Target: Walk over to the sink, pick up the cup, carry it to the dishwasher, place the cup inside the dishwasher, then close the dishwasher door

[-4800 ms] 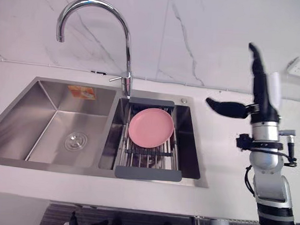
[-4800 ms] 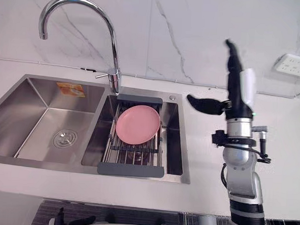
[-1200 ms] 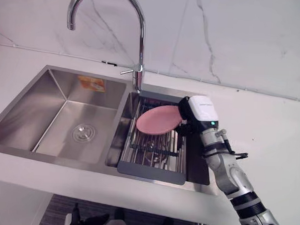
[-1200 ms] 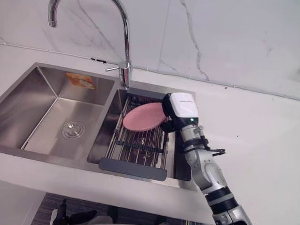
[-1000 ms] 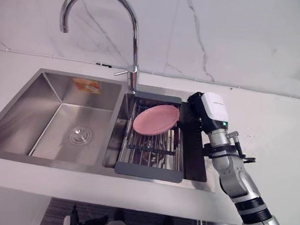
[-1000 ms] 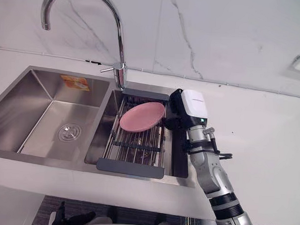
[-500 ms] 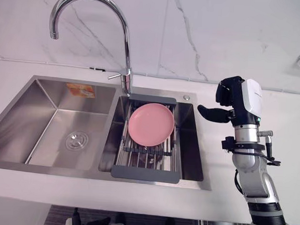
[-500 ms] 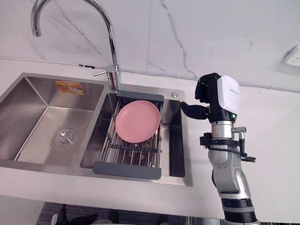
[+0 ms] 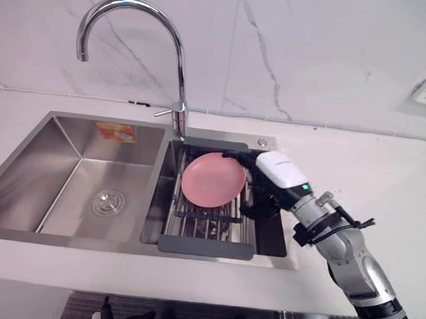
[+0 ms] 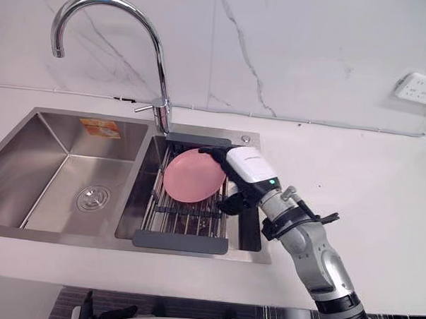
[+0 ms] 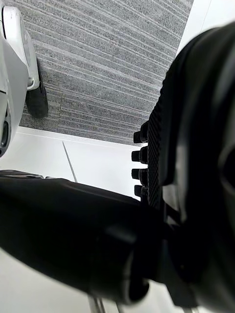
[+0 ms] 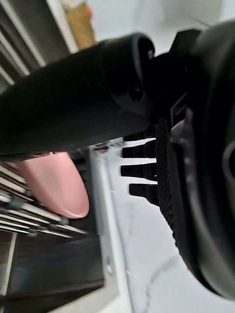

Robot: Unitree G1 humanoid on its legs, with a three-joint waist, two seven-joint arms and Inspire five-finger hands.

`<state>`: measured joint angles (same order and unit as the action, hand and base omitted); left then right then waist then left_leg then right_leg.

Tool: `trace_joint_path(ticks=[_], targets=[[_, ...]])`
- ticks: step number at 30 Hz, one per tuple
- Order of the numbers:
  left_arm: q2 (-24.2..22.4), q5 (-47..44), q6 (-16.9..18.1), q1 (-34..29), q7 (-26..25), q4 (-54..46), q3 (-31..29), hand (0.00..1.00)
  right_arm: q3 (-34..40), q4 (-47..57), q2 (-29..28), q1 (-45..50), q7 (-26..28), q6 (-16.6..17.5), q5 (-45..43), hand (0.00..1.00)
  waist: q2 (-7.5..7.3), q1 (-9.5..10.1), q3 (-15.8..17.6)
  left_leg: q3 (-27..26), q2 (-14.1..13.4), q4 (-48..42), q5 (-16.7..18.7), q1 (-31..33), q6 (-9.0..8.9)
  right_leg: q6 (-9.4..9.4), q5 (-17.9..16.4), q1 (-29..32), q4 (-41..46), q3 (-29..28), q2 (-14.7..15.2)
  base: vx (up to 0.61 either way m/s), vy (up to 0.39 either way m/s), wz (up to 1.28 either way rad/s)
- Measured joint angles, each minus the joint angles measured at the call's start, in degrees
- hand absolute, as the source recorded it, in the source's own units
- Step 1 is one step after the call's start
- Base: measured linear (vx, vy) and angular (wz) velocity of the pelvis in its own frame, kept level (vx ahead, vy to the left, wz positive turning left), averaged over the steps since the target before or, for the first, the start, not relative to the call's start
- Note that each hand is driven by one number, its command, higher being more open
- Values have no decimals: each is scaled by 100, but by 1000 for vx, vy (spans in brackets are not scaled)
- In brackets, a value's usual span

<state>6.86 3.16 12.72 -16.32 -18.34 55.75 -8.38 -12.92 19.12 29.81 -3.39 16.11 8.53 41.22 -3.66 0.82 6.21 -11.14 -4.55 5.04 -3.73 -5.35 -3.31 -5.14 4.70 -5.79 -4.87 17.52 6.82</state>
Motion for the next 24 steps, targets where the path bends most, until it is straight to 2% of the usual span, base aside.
trace_joint_path(ticks=[7,16,24], targets=[[123,4,-39,60,4,58,148,100,-801,-184,-14,-398,53,-443,793,100,-42,51,-27,4,-2,-2,-1,73,0,1,1,67,0,2,-4,0,0,0],[122,6,-112,174,9,66,205,100,-1328,-991,-69,-1075,233,-988,1320,100,-51,204,-26,90,-3,-2,-11,191,-3,1,0,135,1,88,-10,-7,-5,4],[126,14,-130,310,37,64,204,100,-1689,-1681,-161,-1717,431,-1308,1769,100,-113,324,-18,150,-5,-3,-32,256,-1,2,0,158,1,147,-12,-10,-3,3]])
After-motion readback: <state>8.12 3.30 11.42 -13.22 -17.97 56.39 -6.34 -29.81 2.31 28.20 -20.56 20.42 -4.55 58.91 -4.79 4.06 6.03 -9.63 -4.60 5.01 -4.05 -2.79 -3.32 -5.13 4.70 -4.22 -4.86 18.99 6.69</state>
